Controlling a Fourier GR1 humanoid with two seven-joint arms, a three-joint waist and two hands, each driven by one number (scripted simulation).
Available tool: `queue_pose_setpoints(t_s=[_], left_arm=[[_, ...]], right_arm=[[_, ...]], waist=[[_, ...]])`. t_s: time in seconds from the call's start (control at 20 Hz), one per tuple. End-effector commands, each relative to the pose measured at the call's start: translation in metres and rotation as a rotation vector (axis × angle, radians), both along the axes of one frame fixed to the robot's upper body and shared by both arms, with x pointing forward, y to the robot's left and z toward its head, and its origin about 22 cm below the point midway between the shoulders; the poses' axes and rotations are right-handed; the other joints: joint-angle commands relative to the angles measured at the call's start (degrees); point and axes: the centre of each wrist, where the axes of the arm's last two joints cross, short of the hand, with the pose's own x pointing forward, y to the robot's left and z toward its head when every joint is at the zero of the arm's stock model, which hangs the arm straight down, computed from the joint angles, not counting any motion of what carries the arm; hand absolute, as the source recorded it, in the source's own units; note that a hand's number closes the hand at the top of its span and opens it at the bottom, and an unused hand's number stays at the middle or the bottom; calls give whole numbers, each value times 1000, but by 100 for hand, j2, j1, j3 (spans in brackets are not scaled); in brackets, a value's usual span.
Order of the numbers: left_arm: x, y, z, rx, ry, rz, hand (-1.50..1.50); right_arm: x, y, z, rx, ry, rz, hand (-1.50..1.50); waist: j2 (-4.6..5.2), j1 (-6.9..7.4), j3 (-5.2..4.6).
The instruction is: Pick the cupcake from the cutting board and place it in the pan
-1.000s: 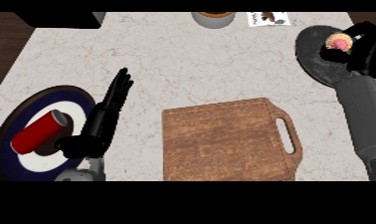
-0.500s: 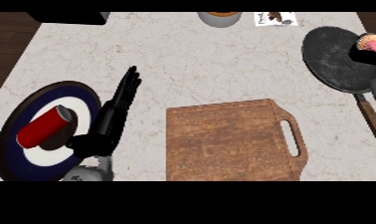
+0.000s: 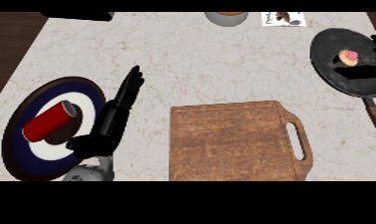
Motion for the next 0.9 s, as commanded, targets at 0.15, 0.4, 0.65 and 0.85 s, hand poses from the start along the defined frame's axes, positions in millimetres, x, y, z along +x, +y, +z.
queue_pose_setpoints(t_s=[0.15, 0.4, 0.65, 0.85], left_arm=[[0, -3, 3, -8, -15, -2, 0], [1, 9, 0, 8, 4, 35, 0], [-7, -1, 0, -14, 31, 40, 0], [4, 26, 2, 1, 31, 90, 0]], right_arm=[[10, 9, 9, 78, -227, 24, -150], [3, -6, 14, 160, -411, -11, -150], [-22, -33, 1, 330, -479, 27, -150], [-51, -58, -12, 431, -528, 129, -150]], waist=[[11, 10, 19], [-55, -169, -4], [-120, -278, -13], [-141, -392, -19]])
